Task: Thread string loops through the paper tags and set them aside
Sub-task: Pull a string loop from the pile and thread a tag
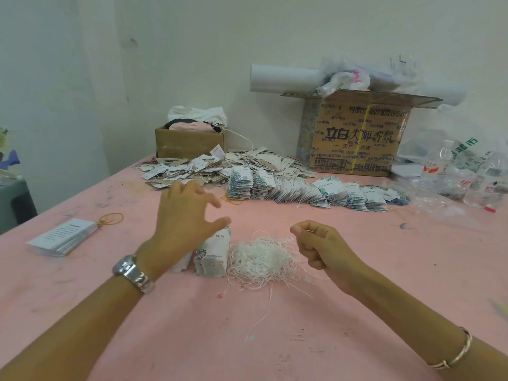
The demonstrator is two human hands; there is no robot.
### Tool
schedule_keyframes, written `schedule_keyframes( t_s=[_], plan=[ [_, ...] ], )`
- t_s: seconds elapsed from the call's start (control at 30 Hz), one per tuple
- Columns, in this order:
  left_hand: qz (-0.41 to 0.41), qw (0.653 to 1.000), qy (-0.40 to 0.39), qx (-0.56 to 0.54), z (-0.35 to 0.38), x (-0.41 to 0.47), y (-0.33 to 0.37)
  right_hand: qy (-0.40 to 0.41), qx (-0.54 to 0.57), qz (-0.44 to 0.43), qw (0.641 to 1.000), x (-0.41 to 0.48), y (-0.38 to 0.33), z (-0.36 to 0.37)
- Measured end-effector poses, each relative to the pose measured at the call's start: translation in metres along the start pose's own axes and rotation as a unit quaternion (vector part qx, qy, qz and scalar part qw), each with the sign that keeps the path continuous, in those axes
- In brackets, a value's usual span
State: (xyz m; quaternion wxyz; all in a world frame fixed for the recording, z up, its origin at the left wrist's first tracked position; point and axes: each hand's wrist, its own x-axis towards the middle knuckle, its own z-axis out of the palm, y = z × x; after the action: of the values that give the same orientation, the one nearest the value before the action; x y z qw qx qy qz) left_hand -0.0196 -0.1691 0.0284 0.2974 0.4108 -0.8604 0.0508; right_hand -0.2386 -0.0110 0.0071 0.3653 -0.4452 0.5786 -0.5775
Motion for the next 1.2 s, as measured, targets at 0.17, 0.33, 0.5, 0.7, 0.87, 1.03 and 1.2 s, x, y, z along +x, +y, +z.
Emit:
schedule_keyframes(
  t_s=[0.17,0.33,0.5,0.7,0.87,1.03,1.2],
  plan=[
    [-0.001,0.987,-0.162,0.018,0.006,-0.005,-0.021,-0.007,0.029,0.036,0.999,0.007,0.001,0.021],
    [0.121,0.981,-0.151,0.036,-0.003,-0.018,-0.013,-0.013,0.034,0.045,0.998,0.009,0.004,0.031],
    [0.205,0.958,-0.162,0.118,-0.013,-0.033,-0.006,-0.008,0.04,0.056,0.998,0.008,0.009,0.031],
    [0.235,0.954,-0.138,0.126,-0.021,-0.044,0.0,-0.003,0.036,0.06,0.998,0.01,0.01,0.034],
    [0.322,0.937,0.101,0.088,-0.018,-0.049,0.006,-0.018,0.013,0.041,0.999,0.012,0.01,0.045],
    [0.378,0.879,0.256,0.137,-0.008,-0.056,0.014,-0.006,0.016,0.007,1.0,0.017,0.005,0.062],
    [0.396,0.866,0.272,0.139,0.002,-0.065,0.027,0.057,0.019,-0.052,0.997,0.015,0.009,0.068]
  ],
)
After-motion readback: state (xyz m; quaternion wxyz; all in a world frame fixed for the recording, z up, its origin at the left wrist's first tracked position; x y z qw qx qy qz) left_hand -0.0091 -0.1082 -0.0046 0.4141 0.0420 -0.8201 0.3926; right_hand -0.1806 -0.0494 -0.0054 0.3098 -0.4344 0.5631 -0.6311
